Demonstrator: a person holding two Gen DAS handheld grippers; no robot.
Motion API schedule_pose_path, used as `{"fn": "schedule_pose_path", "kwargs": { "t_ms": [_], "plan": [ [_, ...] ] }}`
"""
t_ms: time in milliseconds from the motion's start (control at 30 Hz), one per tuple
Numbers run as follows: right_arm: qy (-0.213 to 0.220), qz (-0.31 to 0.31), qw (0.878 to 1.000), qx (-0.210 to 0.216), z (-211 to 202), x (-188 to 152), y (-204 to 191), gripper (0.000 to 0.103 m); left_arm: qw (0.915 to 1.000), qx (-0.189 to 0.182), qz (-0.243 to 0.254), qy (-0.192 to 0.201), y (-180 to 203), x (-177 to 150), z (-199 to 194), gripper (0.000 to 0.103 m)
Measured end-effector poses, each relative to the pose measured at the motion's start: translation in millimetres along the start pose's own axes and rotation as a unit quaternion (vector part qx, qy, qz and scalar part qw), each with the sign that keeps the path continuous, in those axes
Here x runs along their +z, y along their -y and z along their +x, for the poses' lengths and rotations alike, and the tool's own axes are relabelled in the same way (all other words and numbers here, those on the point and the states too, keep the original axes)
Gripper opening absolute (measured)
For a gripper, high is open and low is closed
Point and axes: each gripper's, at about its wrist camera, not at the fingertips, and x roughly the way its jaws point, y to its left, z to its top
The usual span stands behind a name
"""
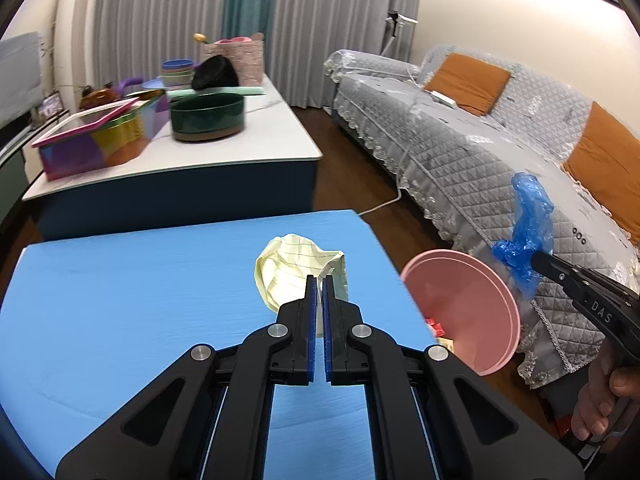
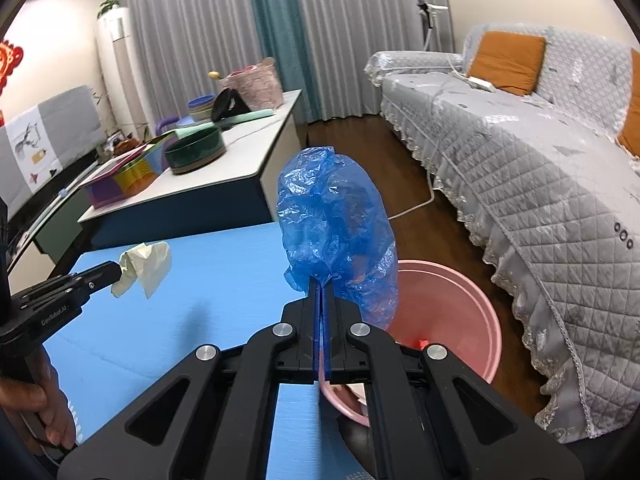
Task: Collect trash
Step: 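Carry the blue plastic bag and white tissue over the pink bin with both tools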
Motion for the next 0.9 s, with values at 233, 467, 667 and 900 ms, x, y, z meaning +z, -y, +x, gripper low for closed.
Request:
{"fn": "schedule_pose_path", "kwargs": {
  "t_ms": [233,467,667,900],
  "plan": [
    [0.002,0.021,1.000,-0.020,-1,1,25,0.001,0.9993,-0.026,0.025,-0.003,33,9,13,0.003],
    [-0.001,0.047,0.998,-0.039,5,3,48,0.001,0.9972,-0.056,0.048,-0.004,67,22,28,0.003],
    [-0.001,0.064,0.997,-0.053,10,4,63,0.001,0.9943,-0.078,0.073,-0.006,96,33,47,0.003],
    [-0.007,0.075,0.995,-0.066,20,6,82,0.001,0.9909,-0.094,0.094,-0.020,127,39,76,0.003]
  ]
}}
